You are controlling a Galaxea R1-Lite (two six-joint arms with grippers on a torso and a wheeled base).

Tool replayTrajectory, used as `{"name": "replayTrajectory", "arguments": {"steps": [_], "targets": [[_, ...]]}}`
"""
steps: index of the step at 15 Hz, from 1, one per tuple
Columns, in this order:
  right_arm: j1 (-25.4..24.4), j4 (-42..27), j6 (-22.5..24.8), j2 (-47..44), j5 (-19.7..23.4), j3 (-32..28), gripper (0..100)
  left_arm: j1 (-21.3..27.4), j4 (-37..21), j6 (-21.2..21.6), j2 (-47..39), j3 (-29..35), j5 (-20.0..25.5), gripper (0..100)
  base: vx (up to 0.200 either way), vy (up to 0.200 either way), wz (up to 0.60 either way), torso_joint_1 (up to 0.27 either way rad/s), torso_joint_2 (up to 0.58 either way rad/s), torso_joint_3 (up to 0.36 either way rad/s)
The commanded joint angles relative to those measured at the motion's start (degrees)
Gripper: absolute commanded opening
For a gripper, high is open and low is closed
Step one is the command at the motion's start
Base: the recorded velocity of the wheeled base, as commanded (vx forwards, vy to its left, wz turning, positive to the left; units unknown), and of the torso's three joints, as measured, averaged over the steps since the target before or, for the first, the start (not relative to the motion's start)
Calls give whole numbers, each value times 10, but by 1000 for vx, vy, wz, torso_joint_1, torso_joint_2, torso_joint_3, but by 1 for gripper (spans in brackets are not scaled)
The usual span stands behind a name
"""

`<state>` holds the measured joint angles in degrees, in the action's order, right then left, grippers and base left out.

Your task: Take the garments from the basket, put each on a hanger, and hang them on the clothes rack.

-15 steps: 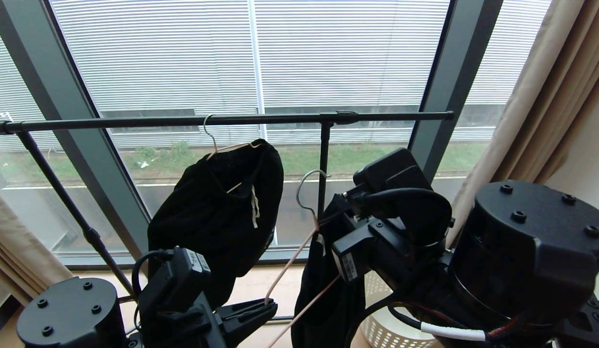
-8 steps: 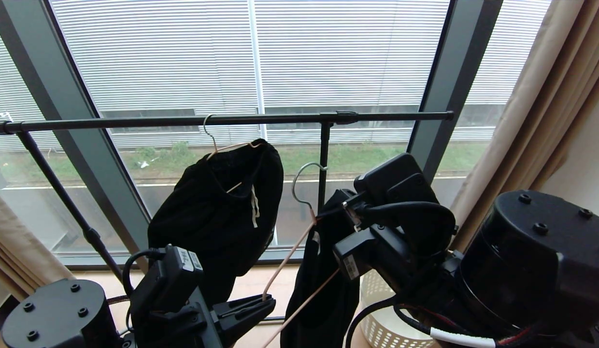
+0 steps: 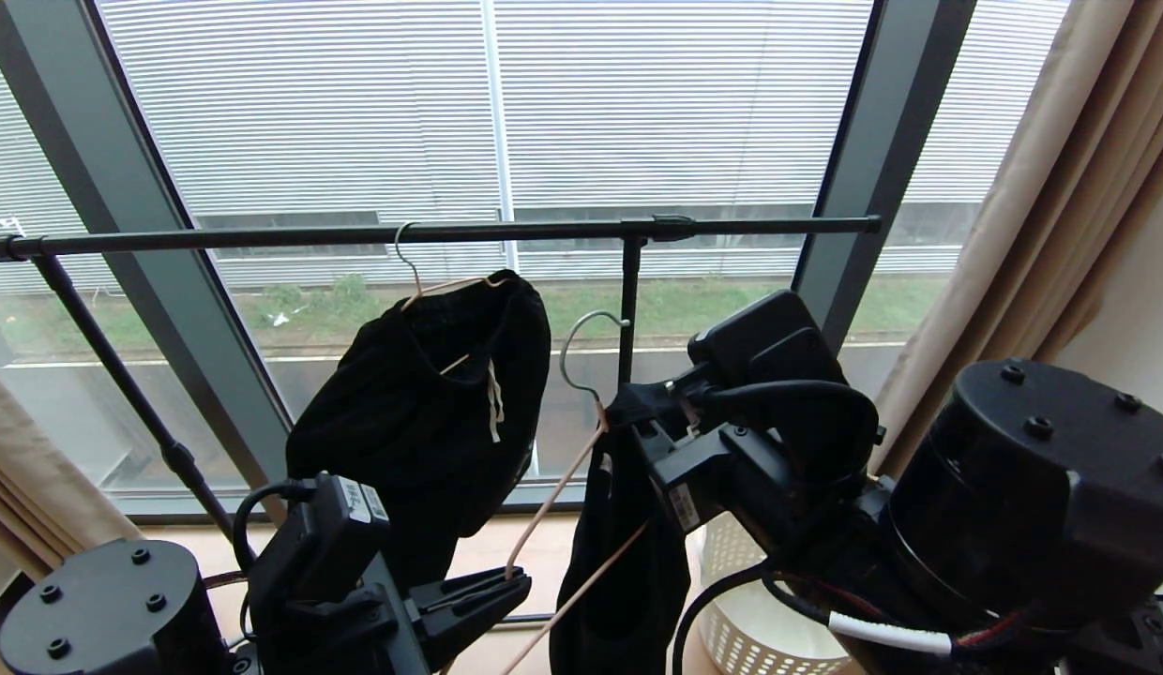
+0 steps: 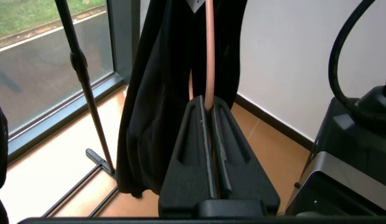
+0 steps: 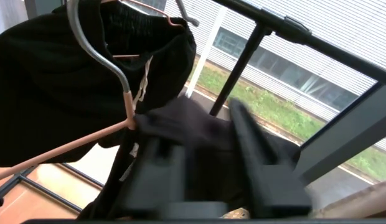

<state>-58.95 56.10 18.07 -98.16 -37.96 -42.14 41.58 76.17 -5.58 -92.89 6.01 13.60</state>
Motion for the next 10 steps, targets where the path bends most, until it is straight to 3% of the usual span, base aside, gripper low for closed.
{"name": "replayTrajectory", "arguments": {"steps": [1, 9, 10], "targets": [[16, 0, 2, 10, 0, -6, 100, 0, 0, 0, 1, 0, 0, 0, 0, 0, 0, 0, 0, 0], [16, -4, 14, 27, 3, 15, 100, -22, 0, 0, 15, 2, 0, 0, 0, 0, 0, 0, 0, 0], [16, -4, 20, 31, 19, 24, 100, -31, 0, -1, 15, 4, 0, 0, 0, 0, 0, 0, 0, 0]]}}
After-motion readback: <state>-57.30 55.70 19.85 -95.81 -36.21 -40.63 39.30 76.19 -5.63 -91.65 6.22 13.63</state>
